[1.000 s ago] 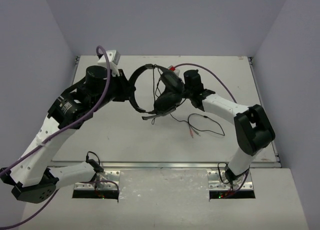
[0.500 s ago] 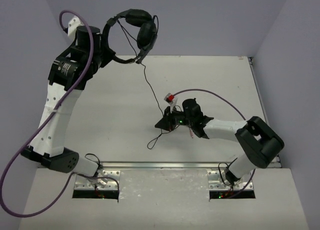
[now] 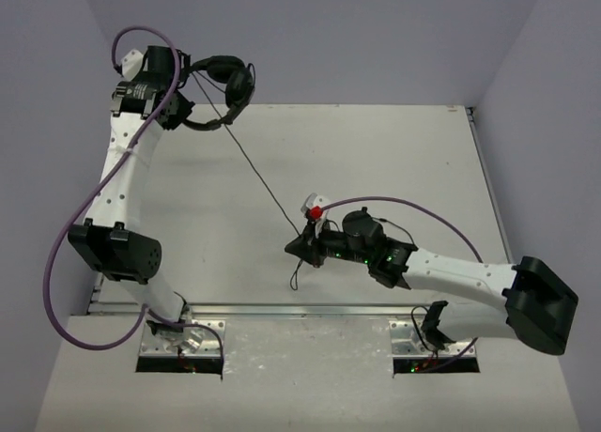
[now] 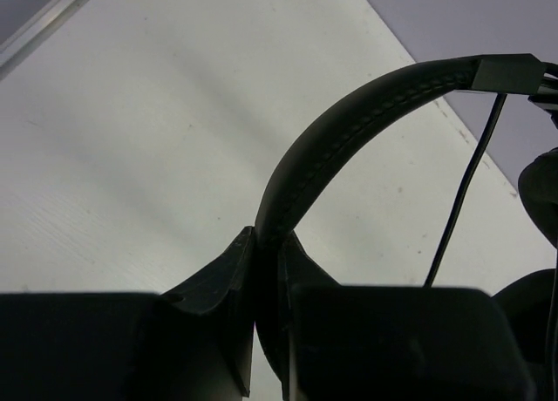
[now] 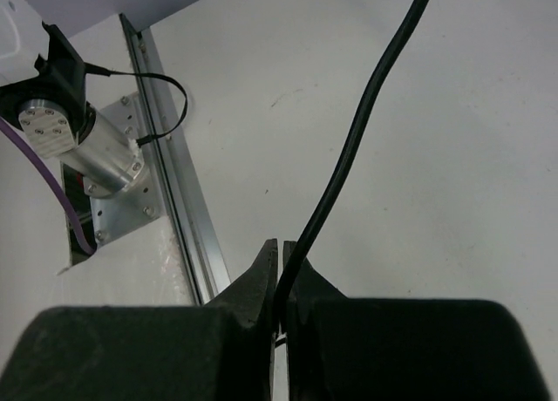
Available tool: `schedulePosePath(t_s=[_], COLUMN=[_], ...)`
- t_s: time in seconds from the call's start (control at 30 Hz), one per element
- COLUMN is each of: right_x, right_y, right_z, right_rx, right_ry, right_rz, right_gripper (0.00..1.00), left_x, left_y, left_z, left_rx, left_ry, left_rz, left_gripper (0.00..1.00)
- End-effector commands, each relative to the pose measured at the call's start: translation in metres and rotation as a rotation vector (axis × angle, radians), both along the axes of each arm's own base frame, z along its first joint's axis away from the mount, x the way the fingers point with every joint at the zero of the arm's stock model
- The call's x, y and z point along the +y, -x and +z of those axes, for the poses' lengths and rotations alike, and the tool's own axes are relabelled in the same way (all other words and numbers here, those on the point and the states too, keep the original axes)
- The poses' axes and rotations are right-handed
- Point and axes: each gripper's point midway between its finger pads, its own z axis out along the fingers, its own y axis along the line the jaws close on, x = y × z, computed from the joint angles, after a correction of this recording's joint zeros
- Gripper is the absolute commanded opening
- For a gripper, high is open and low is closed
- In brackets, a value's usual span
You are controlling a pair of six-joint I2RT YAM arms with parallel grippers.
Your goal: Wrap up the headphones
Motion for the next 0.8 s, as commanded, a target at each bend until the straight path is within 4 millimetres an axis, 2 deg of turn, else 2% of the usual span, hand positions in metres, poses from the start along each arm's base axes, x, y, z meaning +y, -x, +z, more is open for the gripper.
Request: schedulePosePath(t_s=[0.0, 0.03, 0.1, 0.13, 0.17, 0.2, 0.23, 0.27, 0.3, 0.33, 0.37, 0.43, 0.47, 0.5, 0.53, 0.57, 0.6, 0.63, 0.67, 0.7, 0.73, 0.77], right_x=[0.005, 0.007, 0.015, 0.017, 0.021, 0.026, 0.029, 0.030, 0.033, 0.034, 0.035, 0.036, 0.036, 0.038, 0.033, 0.028, 0.025, 0.019, 0.007, 0.000, -0.008, -0.019], right_y=[0.008, 0.009, 0.014, 0.016, 0.018, 0.023, 0.023, 0.022, 0.017, 0.013, 0.007, -0.003, -0.009, -0.017, -0.026, -0.039, -0.047, -0.055, -0.072, -0.081, -0.089, -0.101], right_z=[0.017, 0.023, 0.048, 0.055, 0.072, 0.080, 0.088, 0.103, 0.105, 0.111, 0.129, 0.140, 0.162, 0.164, 0.184, 0.189, 0.193, 0.204, 0.206, 0.209, 0.214, 0.217], right_rx=[-0.058, -0.070, -0.096, -0.098, -0.117, -0.124, -0.136, -0.153, -0.163, -0.193, -0.218, -0.270, -0.318, -0.333, -0.373, -0.380, -0.389, -0.397, -0.399, -0.401, -0.402, -0.396], right_ry=[0.093, 0.100, 0.096, 0.096, 0.089, 0.086, 0.084, 0.098, 0.115, 0.131, 0.131, 0.166, 0.173, 0.200, 0.211, 0.226, 0.236, 0.233, 0.246, 0.252, 0.252, 0.248], right_rz=[0.049, 0.056, 0.095, 0.110, 0.128, 0.157, 0.162, 0.169, 0.159, 0.156, 0.139, 0.121, 0.112, 0.103, 0.076, 0.046, 0.032, 0.011, -0.036, -0.061, -0.086, -0.108], right_gripper=[0.01, 0.01, 0.01, 0.01, 0.01, 0.01, 0.01, 0.01, 0.01, 0.01, 0.01, 0.01, 0.01, 0.01, 0.01, 0.01, 0.01, 0.01, 0.01, 0.01, 0.01, 0.01], left_x=[0.028, 0.031, 0.042, 0.045, 0.048, 0.051, 0.050, 0.041, 0.041, 0.035, 0.019, 0.006, -0.014, -0.022, -0.042, -0.053, -0.056, -0.069, -0.078, -0.078, -0.089, -0.098], left_y=[-0.022, -0.021, -0.017, -0.015, -0.013, -0.010, -0.009, -0.008, -0.005, -0.004, -0.003, 0.005, 0.000, 0.006, 0.002, 0.004, 0.013, 0.013, 0.014, 0.024, 0.023, 0.025], left_z=[0.053, 0.037, 0.027, 0.019, 0.003, -0.002, -0.007, -0.021, -0.026, -0.032, -0.036, -0.058, -0.054, -0.081, -0.074, -0.082, -0.104, -0.101, -0.108, -0.131, -0.119, -0.123], left_rx=[-0.265, -0.228, -0.211, -0.194, -0.164, -0.154, -0.143, -0.114, -0.100, -0.089, -0.089, -0.052, -0.108, -0.072, -0.141, -0.145, -0.113, -0.154, -0.156, -0.125, -0.202, -0.220], left_ry=[-0.050, -0.077, -0.125, -0.143, -0.155, -0.181, -0.199, -0.215, -0.247, -0.265, -0.278, -0.325, -0.302, -0.321, -0.310, -0.309, -0.327, -0.315, -0.304, -0.326, -0.320, -0.323], left_rz=[0.137, 0.146, 0.205, 0.223, 0.242, 0.269, 0.274, 0.263, 0.277, 0.275, 0.245, 0.217, 0.162, 0.118, 0.059, 0.015, -0.013, -0.045, -0.097, -0.124, -0.159, -0.218], left_gripper=[0.00, 0.00, 0.00, 0.00, 0.00, 0.00, 0.00, 0.01, 0.00, 0.00, 0.00, 0.00, 0.00, 0.00, 0.00, 0.00, 0.00, 0.00, 0.00, 0.00, 0.00, 0.00])
